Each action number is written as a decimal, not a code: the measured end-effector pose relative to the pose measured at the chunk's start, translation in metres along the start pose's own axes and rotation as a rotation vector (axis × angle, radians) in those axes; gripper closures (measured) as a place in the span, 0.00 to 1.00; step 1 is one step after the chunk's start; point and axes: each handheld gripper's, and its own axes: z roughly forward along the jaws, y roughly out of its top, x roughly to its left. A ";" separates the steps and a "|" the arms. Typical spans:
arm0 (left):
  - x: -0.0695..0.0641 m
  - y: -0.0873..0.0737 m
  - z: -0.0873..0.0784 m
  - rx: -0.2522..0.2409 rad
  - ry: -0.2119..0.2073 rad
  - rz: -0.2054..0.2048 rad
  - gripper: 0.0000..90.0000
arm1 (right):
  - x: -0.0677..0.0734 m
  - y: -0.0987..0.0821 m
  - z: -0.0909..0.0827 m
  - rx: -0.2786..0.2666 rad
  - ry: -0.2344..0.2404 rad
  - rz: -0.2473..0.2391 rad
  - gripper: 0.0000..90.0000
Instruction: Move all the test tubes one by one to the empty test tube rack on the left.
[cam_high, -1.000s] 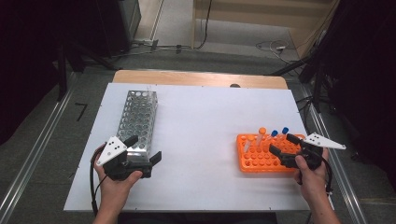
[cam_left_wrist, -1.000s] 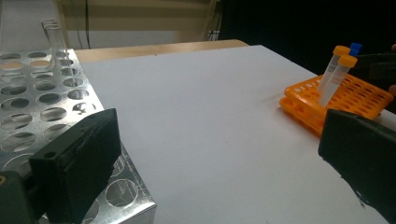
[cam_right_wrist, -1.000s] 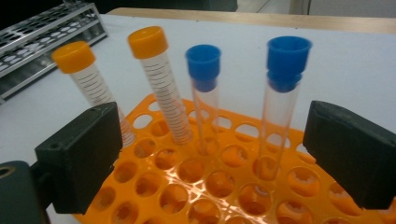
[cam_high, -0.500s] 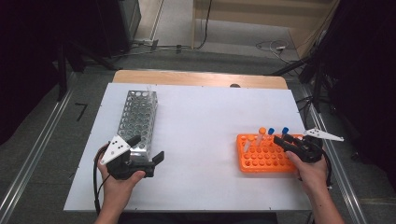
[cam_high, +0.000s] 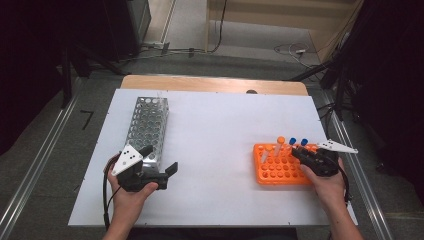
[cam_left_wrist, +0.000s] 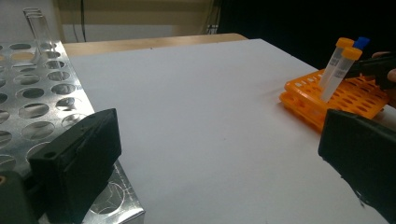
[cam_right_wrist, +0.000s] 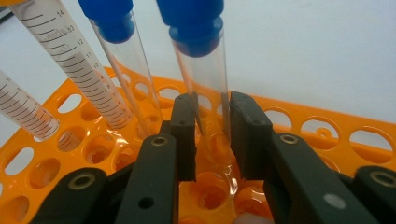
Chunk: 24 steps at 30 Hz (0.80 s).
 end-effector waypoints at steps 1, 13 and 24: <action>0.000 0.000 0.000 0.001 0.001 0.001 0.00 | 0.000 -0.001 0.000 -0.006 -0.006 -0.002 0.80; 0.001 0.000 -0.001 0.000 0.005 0.003 0.00 | 0.000 -0.003 -0.009 -0.083 -0.043 -0.006 0.83; -0.001 0.000 -0.001 -0.004 -0.003 0.009 0.00 | 0.006 0.000 -0.034 -0.156 0.018 -0.007 0.83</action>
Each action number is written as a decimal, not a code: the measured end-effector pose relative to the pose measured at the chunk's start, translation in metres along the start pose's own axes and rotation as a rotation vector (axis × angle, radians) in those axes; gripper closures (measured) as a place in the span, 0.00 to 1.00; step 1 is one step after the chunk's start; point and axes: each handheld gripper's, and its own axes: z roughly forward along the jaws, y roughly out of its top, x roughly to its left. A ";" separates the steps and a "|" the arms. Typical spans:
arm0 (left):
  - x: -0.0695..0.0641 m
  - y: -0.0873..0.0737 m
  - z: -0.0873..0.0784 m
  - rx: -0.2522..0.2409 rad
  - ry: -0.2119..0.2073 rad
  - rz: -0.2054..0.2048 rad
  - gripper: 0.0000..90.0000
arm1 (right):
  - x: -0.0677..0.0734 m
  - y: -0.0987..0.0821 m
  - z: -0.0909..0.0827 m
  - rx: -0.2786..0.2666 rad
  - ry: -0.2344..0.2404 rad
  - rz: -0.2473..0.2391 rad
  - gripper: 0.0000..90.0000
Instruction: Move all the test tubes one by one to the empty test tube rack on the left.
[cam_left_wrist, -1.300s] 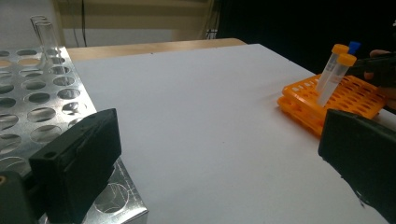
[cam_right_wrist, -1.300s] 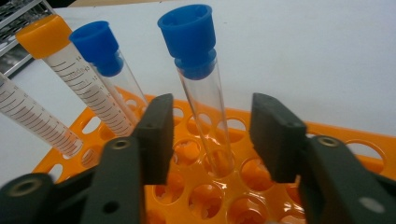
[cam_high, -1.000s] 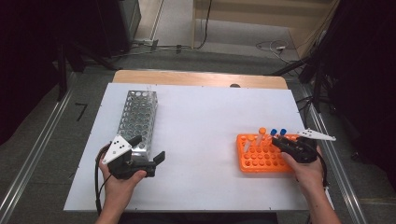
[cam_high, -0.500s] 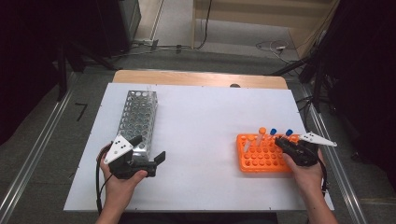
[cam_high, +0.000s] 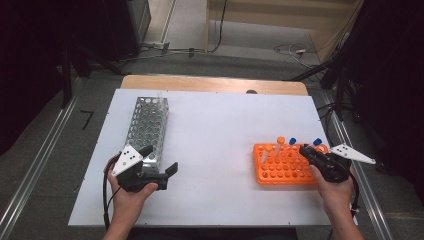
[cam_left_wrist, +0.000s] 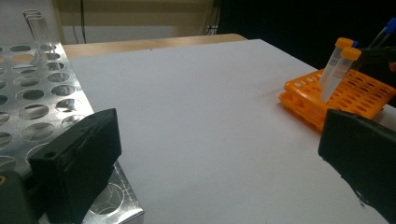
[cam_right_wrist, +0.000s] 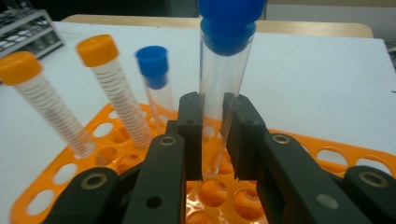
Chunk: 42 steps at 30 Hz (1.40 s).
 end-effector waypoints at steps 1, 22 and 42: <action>0.000 0.000 0.000 0.002 0.000 0.002 0.00 | 0.001 0.000 -0.002 -0.001 0.013 -0.002 0.83; -0.005 0.002 0.001 -0.004 -0.021 0.006 0.00 | 0.058 0.009 -0.007 -0.002 0.216 -0.101 0.83; -0.022 0.005 0.007 -0.001 -0.080 0.027 0.00 | 0.110 0.007 0.005 0.020 0.369 -0.178 0.83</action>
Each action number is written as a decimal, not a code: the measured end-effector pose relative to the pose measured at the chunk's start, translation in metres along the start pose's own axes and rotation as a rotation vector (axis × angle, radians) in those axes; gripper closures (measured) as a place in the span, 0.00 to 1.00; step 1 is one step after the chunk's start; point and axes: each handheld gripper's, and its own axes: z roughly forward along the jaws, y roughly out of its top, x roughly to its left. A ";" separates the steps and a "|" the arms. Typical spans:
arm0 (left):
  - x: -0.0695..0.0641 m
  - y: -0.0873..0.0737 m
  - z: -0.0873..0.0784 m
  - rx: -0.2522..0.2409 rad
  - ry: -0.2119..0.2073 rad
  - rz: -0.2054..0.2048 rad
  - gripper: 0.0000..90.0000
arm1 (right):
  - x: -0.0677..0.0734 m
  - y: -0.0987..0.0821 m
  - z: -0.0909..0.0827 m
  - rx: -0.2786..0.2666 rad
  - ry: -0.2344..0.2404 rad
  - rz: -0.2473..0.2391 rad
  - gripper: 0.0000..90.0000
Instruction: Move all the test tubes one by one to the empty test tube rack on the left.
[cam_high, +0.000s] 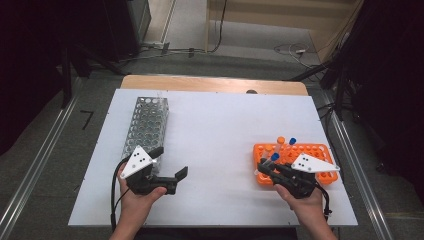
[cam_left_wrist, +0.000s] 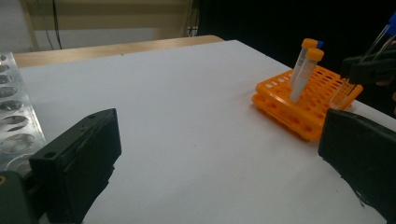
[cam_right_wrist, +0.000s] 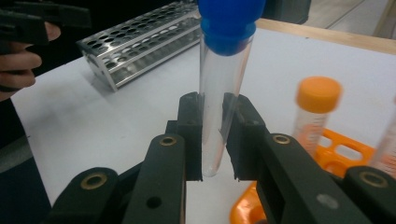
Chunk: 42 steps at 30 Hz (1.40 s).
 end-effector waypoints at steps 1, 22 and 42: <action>-0.001 0.000 0.001 -0.002 -0.001 0.002 0.00 | 0.002 0.000 0.002 0.002 0.008 -0.001 0.83; -0.027 0.004 0.016 0.008 -0.085 0.024 0.02 | 0.045 -0.002 0.050 0.069 0.119 -0.065 0.83; -0.058 0.003 0.039 0.024 -0.244 0.053 0.44 | 0.063 -0.006 0.071 0.114 0.165 -0.100 0.83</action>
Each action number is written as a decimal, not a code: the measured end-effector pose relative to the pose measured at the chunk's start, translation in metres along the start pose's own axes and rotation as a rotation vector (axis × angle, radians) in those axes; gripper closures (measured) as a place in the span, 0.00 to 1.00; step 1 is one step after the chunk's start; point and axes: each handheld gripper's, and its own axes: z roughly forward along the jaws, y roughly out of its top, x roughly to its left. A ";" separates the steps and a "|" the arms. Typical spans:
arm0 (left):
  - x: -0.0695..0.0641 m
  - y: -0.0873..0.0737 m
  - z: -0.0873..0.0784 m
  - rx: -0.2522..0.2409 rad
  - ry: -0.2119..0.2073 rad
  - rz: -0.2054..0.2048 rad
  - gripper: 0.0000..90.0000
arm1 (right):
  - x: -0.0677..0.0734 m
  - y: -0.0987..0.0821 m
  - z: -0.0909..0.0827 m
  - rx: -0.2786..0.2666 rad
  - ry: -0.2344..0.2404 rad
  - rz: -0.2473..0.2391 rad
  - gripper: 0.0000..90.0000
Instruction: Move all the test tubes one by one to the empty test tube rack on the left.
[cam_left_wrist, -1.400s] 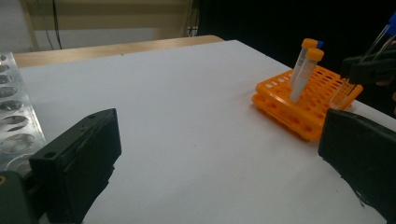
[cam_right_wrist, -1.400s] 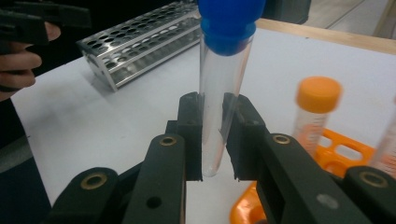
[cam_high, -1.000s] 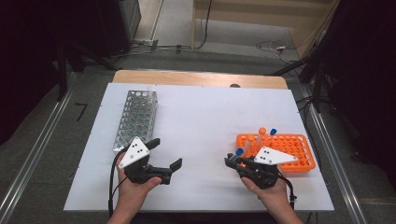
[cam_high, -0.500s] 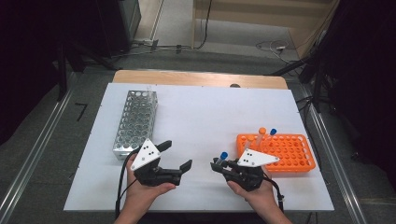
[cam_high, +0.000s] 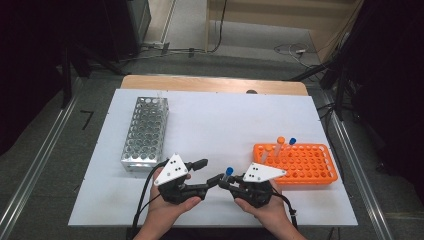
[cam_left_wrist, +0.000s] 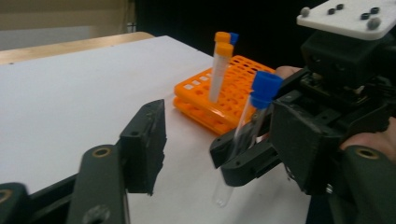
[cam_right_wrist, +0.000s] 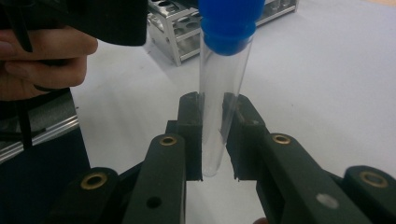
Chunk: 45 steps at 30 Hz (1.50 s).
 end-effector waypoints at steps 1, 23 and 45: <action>-0.001 0.000 0.001 0.002 -0.011 0.005 0.47 | 0.001 0.000 0.001 0.000 -0.001 -0.004 0.83; -0.012 -0.003 0.016 0.054 -0.064 0.078 0.83 | 0.012 0.001 0.009 0.029 0.063 -0.039 0.83; 0.009 0.001 -0.005 0.013 0.030 0.050 0.85 | -0.014 -0.003 -0.029 -0.041 -0.015 0.014 0.20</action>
